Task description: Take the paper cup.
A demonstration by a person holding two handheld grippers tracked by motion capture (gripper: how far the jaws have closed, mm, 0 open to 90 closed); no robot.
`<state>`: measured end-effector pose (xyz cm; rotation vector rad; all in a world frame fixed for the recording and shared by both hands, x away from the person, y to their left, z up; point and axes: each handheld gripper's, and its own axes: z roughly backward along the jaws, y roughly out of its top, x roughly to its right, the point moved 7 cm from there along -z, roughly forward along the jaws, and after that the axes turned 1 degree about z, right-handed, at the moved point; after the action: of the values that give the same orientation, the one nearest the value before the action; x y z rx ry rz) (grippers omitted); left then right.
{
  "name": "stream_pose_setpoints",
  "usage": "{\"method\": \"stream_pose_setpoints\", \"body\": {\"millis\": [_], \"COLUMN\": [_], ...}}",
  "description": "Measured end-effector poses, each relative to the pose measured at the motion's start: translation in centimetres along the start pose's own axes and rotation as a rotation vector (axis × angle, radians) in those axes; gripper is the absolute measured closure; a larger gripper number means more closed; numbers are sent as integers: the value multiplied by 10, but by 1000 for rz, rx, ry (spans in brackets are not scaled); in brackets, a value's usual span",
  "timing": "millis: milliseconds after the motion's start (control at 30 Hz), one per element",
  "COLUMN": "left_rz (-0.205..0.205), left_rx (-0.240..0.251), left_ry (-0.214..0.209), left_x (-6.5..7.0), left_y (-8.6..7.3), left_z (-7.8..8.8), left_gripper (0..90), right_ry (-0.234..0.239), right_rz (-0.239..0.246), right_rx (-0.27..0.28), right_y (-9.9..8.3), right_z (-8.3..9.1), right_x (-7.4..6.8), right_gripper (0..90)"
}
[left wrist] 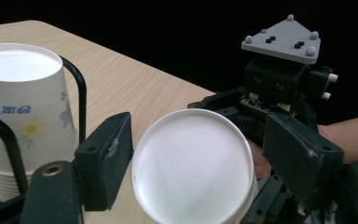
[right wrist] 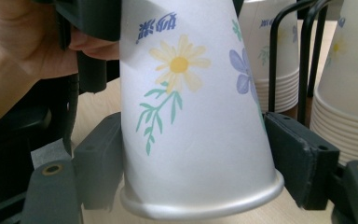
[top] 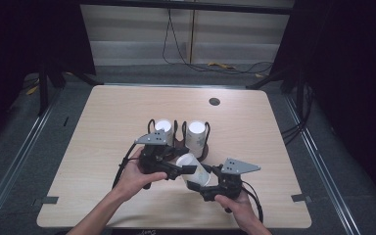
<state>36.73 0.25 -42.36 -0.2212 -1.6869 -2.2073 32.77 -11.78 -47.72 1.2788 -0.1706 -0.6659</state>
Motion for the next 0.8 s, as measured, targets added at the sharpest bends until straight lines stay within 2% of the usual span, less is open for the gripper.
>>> {"method": "stream_pose_setpoints", "body": {"millis": [167,367,500,600,800], "left_rz": [-15,-11,-32,-36,-36], "left_rx": [0,15,33,42,38], "left_ry": [21,10,36,52,48], "left_x": [-3,-4,-6,-8,-9], "left_y": [2,6,10,10,10], "left_z": [7,14,21,24,25], "left_gripper": [230,258,262,255,247], "right_ry": [-3,-8,-32,-45,-55], "right_rz": [1,7,22,27,29], "right_rx": [-33,-61,-91,-90,-90], "right_y": [-1,2,5,9,12], "right_z": [1,4,9,12,13], "right_x": [2,4,7,11,15], "right_gripper": [255,264,294,295,300]}}
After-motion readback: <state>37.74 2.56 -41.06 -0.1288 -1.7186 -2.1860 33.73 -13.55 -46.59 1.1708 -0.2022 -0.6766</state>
